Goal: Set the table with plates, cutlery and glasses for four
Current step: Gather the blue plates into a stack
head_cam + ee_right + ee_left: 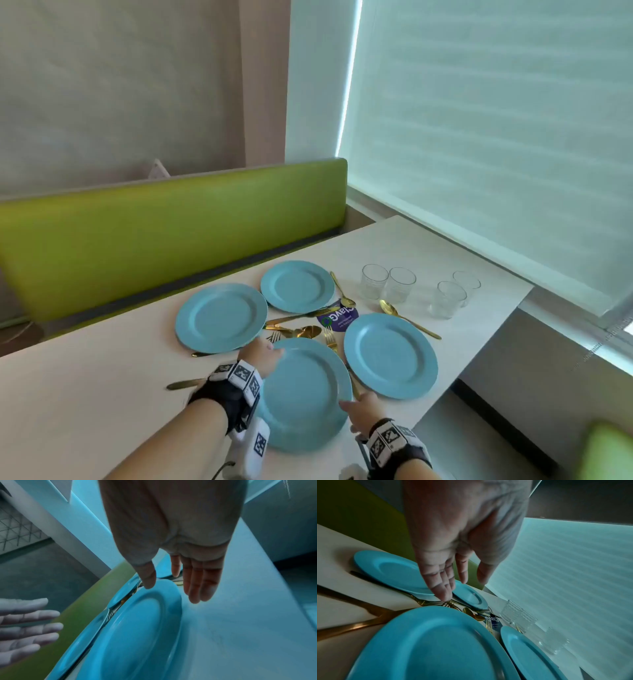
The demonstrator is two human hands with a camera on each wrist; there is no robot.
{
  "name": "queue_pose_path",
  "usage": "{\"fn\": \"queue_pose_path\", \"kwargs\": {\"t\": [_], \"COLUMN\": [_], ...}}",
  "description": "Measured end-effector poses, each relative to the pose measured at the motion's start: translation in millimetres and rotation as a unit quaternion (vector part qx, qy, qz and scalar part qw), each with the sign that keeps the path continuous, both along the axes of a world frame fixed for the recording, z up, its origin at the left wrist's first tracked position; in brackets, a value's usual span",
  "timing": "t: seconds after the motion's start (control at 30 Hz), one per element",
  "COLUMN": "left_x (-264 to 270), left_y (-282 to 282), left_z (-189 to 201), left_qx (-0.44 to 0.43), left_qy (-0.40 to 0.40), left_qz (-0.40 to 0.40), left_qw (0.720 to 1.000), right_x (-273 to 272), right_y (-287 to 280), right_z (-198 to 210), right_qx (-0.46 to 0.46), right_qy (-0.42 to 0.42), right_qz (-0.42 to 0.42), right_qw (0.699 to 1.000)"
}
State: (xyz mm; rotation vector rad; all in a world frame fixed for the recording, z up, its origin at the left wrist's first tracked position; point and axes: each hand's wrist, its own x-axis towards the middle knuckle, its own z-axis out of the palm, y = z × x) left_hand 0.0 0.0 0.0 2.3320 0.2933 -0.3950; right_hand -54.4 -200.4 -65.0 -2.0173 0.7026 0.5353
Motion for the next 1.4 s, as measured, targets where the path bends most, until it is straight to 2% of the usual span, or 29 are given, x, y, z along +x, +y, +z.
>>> {"fn": "queue_pose_path", "kwargs": {"t": [0.13,0.23,0.33,0.47,0.63,0.7,0.77,0.8,0.83,0.87,0.97,1.07,1.13,1.17,1.3,1.4], "left_x": [15,25,31,46,59,63,70,70,72,72,76,83,85,87,89,86], "left_y": [-4,-7,-11,-12,-12,-14,-18,-24,-30,-36,-53,-63,-65,-66,-67,-69], "left_z": [-1,-11,-15,-22,-24,-25,-30,-31,-32,-30,-23,-21,-23,-26,-32,-33], "left_qx": [0.034,0.038,0.043,0.035,0.000,-0.048,-0.157,-0.244,-0.333,-0.381,-0.424,-0.393,-0.384,-0.379,-0.365,-0.367], "left_qy": [0.007,0.018,0.023,0.043,0.060,0.069,0.077,0.083,0.087,0.087,0.054,0.031,0.028,0.029,0.039,0.041], "left_qz": [0.005,0.017,0.031,0.060,0.182,0.209,0.209,0.215,0.232,0.246,0.265,0.265,0.269,0.276,0.291,0.300], "left_qw": [0.999,0.999,0.998,0.997,0.981,0.974,0.962,0.942,0.910,0.887,0.864,0.880,0.883,0.883,0.883,0.879], "right_x": [23,46,44,51,77,86,95,98,101,104,112,119,114,111,101,102], "right_y": [-4,-22,-14,-15,-42,-57,-70,-75,-80,-84,-99,-131,-157,-169,-180,-180], "right_z": [-21,-75,-35,12,41,53,56,57,57,57,58,37,17,7,-8,-9], "right_qx": [0.035,0.045,0.070,0.187,0.195,0.224,0.255,0.267,0.271,0.274,0.216,0.032,-0.103,-0.131,-0.126,-0.115], "right_qy": [0.014,0.029,0.022,-0.022,-0.087,-0.092,-0.096,-0.095,-0.094,-0.095,-0.086,-0.062,-0.020,0.005,0.060,0.072], "right_qz": [-0.032,-0.023,-0.015,-0.042,-0.061,-0.078,-0.093,-0.101,-0.105,-0.108,-0.107,-0.084,-0.081,-0.096,-0.130,-0.096], "right_qw": [0.999,0.998,0.997,0.981,0.975,0.967,0.958,0.954,0.952,0.951,0.967,0.994,0.991,0.987,0.982,0.986]}}
